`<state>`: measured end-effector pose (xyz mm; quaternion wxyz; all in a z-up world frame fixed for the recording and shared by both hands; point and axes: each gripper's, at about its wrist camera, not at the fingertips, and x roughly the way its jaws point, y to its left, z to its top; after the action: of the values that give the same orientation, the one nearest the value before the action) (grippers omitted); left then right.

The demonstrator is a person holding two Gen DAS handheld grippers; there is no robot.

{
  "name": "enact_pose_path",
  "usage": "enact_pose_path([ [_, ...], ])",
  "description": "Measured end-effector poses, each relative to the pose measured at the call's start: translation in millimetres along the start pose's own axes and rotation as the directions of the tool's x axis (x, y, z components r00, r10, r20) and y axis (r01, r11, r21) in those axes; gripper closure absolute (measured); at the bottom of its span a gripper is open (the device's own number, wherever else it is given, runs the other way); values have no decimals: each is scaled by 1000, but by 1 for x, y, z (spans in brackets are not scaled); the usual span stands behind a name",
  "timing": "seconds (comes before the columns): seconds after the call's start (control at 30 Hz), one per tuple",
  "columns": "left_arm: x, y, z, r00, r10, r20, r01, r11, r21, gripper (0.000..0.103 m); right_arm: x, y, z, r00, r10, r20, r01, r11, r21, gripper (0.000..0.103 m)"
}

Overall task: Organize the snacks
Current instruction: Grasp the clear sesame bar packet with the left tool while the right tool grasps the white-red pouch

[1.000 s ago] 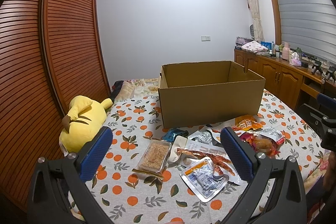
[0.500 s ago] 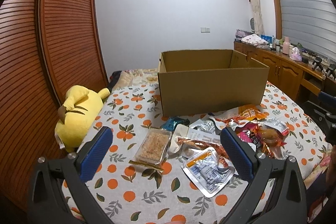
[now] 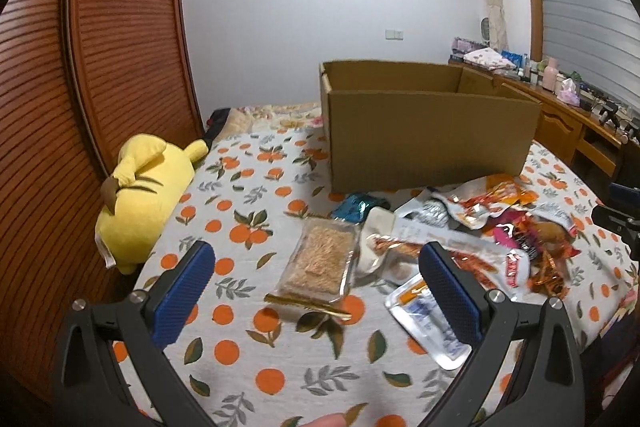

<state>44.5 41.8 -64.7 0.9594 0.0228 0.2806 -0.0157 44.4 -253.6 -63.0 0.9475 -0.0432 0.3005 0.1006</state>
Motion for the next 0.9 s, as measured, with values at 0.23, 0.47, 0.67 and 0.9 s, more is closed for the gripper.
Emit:
enact_pose_path([
  [0.23,23,15,-6,999,-7,-52,6,1000,-18,1,34,-18,1,993,59,-98,-57,998,27,17],
  [0.47,46,30,-8,991,-60,-119,54,997,-49,1,65,-30,1,977,105,-188,-95,994,62,26],
  [0.67,65,38,-4,977,-118,-178,110,992,-55,6,79,-43,1,963,137,-234,-109,986,127,37],
  [0.9,80,25,5,959,-169,-229,174,985,1,10,86,-38,0,962,104,-254,-89,994,68,37],
])
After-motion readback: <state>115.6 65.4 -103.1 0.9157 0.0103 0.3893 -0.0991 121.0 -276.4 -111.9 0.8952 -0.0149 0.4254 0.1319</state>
